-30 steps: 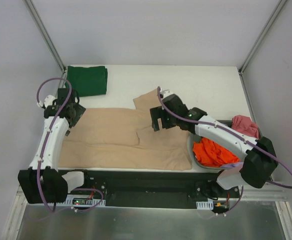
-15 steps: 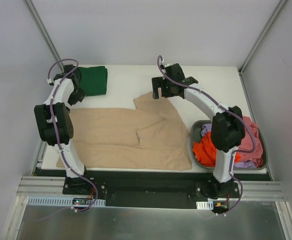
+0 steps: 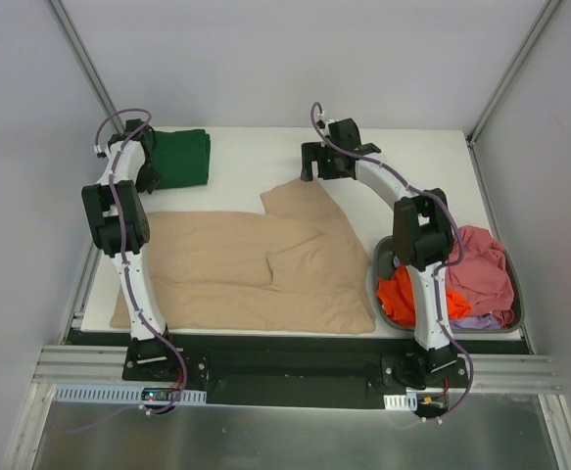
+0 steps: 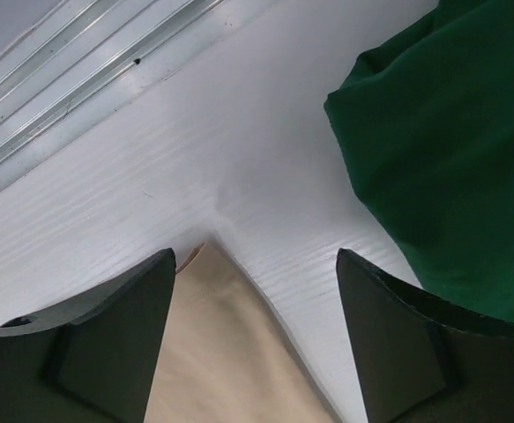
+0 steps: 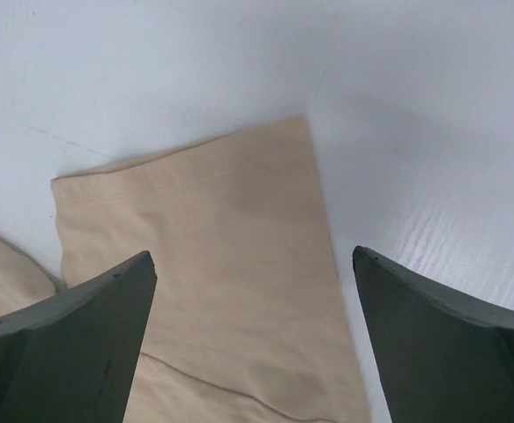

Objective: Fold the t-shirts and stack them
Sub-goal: Grap the side of the flattened tshirt furthest away from the robot with both arms

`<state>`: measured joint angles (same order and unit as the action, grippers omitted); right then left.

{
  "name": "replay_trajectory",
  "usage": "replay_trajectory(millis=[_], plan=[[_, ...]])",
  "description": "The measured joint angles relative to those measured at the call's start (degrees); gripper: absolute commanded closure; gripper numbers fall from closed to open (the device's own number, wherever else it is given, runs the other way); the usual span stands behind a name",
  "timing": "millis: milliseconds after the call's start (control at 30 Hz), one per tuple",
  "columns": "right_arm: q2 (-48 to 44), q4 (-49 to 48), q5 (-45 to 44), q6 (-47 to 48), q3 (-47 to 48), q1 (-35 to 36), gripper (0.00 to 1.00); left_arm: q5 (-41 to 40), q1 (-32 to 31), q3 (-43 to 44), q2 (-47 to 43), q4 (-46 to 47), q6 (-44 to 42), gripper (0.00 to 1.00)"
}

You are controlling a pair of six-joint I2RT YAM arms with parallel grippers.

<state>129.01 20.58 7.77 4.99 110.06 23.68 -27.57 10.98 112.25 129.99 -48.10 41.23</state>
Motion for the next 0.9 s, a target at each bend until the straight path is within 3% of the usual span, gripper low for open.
replay_trajectory(millis=[200,400,600,733,867,900], plan=[[3.78,-2.99,2.67,-0.39,2.56,-1.64,0.04,-0.66,0.0,1.49,4.07,-5.09,0.31,0.28],[9.16,-4.61,3.67,0.26,9.42,-2.05,0.04,0.39,0.42,4.22,5.68,-6.71,0.0,0.47],[11.65,-4.52,3.1,0.37,11.87,-2.05,0.04,0.96,0.92,0.42,3.78,-6.54,-0.17,0.54],[12.2,-4.57,2.54,0.0,12.17,-2.05,0.04,1.46,1.11,-4.66,1.07,-7.48,-0.28,0.73],[12.31,-4.48,1.7,-0.39,12.28,-2.05,0.04,1.97,1.11,-5.09,1.01,-8.17,-0.68,1.0],[12.37,-4.39,1.49,-0.5,12.5,-2.05,0.04,2.36,1.11,-5.14,1.01,-8.15,-0.96,1.0]])
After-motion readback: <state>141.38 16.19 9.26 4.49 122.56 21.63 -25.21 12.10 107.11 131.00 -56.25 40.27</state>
